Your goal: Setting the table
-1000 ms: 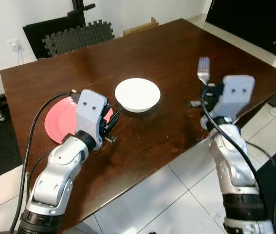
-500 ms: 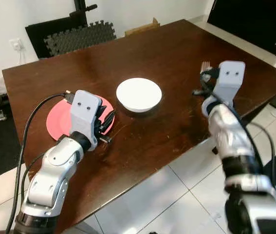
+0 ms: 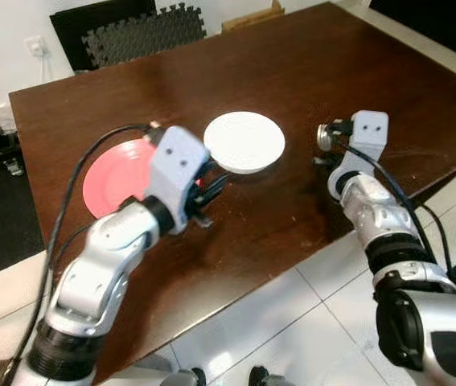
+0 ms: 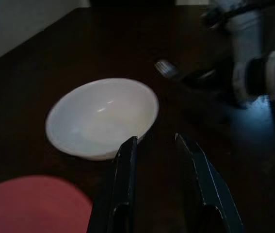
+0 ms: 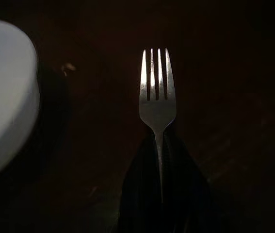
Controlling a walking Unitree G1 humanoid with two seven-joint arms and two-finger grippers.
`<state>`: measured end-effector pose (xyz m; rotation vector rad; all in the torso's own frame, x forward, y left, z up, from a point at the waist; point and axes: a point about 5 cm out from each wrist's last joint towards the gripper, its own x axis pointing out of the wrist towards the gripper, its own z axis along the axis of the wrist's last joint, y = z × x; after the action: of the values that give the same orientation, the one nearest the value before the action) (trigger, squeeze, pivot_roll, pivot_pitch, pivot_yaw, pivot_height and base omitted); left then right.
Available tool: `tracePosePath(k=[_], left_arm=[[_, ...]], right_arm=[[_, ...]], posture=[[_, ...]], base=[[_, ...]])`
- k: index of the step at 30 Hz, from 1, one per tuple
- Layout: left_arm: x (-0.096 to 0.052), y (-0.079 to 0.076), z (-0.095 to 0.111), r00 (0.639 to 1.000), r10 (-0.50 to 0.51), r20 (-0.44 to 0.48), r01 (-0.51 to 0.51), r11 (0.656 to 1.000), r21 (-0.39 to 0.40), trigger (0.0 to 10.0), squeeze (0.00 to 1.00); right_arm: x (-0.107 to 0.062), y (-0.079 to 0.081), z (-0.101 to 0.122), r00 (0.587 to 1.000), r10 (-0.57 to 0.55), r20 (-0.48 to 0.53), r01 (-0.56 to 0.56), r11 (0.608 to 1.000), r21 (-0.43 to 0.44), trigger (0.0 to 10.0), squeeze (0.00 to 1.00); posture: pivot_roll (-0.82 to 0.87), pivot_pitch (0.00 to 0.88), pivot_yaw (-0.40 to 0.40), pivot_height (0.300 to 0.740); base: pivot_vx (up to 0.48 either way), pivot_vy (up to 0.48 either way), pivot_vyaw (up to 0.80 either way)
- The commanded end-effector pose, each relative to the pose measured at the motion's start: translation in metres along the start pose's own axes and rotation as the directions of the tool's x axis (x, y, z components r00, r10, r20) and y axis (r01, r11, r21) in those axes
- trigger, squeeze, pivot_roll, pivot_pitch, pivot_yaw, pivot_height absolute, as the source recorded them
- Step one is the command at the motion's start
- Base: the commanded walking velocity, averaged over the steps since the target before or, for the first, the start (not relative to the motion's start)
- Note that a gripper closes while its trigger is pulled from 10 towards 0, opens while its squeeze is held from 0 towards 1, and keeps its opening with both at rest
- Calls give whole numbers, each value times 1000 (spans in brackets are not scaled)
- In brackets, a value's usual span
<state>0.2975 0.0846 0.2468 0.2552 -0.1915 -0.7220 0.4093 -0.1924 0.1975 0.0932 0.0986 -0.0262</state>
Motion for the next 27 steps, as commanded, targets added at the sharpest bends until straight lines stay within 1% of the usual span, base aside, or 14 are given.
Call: tracePosePath(k=[1, 4, 5, 9, 11, 13, 14, 16, 19, 20, 24, 27], left_arm=[[4, -6, -1, 999, -41, -9, 41, 999, -17, 10000, 0], [5, -8, 4, 998, -57, 4, 57, 998, -23, 10000, 0], [4, -9, 5, 998, -61, 7, 61, 998, -30, 10000, 0], [3, -10, 3, 998, -68, -1, 68, 997, -34, 10000, 0], [1, -11, 2, 998, -70, -8, 69, 997, -36, 10000, 0], [0, -11, 1, 998, -69, -11, 69, 997, -38, 10000, 0], [-1, -12, 1, 998, -69, -14, 69, 997, -41, 10000, 0], [-2, -13, 0, 998, -68, -18, 67, 997, -45, 10000, 0], [-4, -13, -1, 998, -67, -23, 65, 997, -50, 10000, 0], [-6, -14, -2, 997, -65, -29, 63, 996, -55, 10000, 0], [-6, -16, -3, 997, -65, -32, 63, 996, -62, 10000, 0], [-7, -17, -3, 997, -65, -33, 62, 996, -63, 10000, 0]], right_arm=[[-1, 2, -15, 999, 14, -31, -14, 1000, 15, 10000, 0], [-1, 3, -18, 999, 22, -38, -22, 1000, -8, 10000, 0], [-1, 0, -18, 999, -4, -42, 3, 999, -34, 10000, 0], [0, 0, -17, 999, -2, -39, 0, 999, -38, 10000, 0], [0, 0, -18, 999, 3, -40, -7, 996, -91, 10000, 0], [0, -1, -18, 999, 1, -39, -5, 994, -105, 10000, 0], [0, -2, -17, 999, -6, -36, 0, 990, -141, 10000, 0], [1, -3, -15, 999, -14, -30, 9, 984, -180, 10000, 0], [1, -4, -12, 1000, -20, -17, 16, 978, -206, 10000, 0], [2, -5, -7, 1000, -23, 3, 23, 980, -200, 10000, 0], [2, -5, -2, 999, -27, 38, 33, 982, -183, 10000, 0], [2, -5, -2, 999, -30, 42, 37, 983, -180, 10000, 0]], posture=[[225, 223, 118, 740], [224, 220, 123, 740], [227, 217, 127, 740], [232, 215, 127, 740], [238, 214, 127, 740], [246, 214, 127, 740], [248, 214, 127, 740], [251, 214, 127, 740], [251, 214, 128, 740], [252, 215, 128, 740], [250, 213, 128, 740], [250, 213, 128, 740]], base=[[0, 0, 0], [0, 0, 0], [0, 0, 0], [0, 0, 0], [0, 0, 0], [0, 0, 0], [0, 0, 0], [0, 0, 0], [0, 0, 0], [0, 0, 0], [0, 0, 0], [0, 0, 0]])
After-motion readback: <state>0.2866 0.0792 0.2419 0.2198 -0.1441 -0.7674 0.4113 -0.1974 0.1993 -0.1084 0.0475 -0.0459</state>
